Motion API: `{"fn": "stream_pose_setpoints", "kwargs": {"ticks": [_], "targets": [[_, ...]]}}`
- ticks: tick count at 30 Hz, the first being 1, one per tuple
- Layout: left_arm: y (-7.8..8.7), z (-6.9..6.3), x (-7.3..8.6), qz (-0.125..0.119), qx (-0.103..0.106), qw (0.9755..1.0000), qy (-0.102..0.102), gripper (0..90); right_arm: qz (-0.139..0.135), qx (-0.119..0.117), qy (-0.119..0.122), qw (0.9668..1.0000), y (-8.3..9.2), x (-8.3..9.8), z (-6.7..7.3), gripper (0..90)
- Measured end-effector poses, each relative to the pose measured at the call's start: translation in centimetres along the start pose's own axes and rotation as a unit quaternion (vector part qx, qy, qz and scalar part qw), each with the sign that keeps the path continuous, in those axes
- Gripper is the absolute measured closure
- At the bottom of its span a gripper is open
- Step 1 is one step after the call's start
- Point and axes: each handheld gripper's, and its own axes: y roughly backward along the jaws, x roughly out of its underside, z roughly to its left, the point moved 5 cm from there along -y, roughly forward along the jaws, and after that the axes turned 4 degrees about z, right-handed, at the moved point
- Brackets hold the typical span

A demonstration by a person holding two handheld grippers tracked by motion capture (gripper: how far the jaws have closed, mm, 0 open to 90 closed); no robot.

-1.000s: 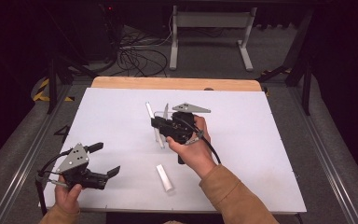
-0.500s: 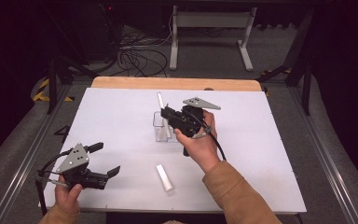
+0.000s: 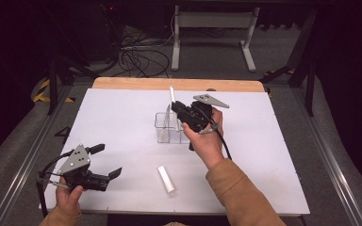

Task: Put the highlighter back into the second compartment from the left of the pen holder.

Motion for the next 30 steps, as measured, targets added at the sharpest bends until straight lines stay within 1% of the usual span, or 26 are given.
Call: {"fn": "stream_pose_setpoints", "kwargs": {"ticks": [2, 4, 8, 15, 21, 30], "targets": [[0.0, 0.0, 0.0, 0.000, 0.000, 1.0000, 0.000, 2.2, -0.005, 0.004, 0.001, 1.0000, -0.2, -0.1, -0.3, 78.6], [0.0, 0.0, 0.0, 0.000, 0.000, 1.0000, 0.000, 2.2, -0.007, 0.009, -0.004, 0.9999, -0.3, -0.1, -0.6, 78.6], [0.0, -0.1, 0.0, 0.002, 0.003, 1.0000, 0.000, 2.2, -0.012, 0.013, -0.023, 0.9996, -0.6, -0.1, -0.9, 78.6], [0.0, 0.0, 0.0, 0.001, 0.001, 1.0000, 0.000, 2.2, -0.021, 0.032, -0.028, 0.9989, -1.2, -0.2, -1.6, 78.6], [0.0, -0.1, 0.0, 0.002, 0.001, 1.0000, 0.000, 2.2, -0.028, 0.044, -0.040, 0.9978, -1.5, -0.3, -2.2, 78.6], [0.0, 0.0, 0.0, 0.001, 0.000, 1.0000, -0.001, 2.2, -0.026, 0.055, -0.042, 0.9972, -2.1, 0.1, -2.4, 78.6]]}}
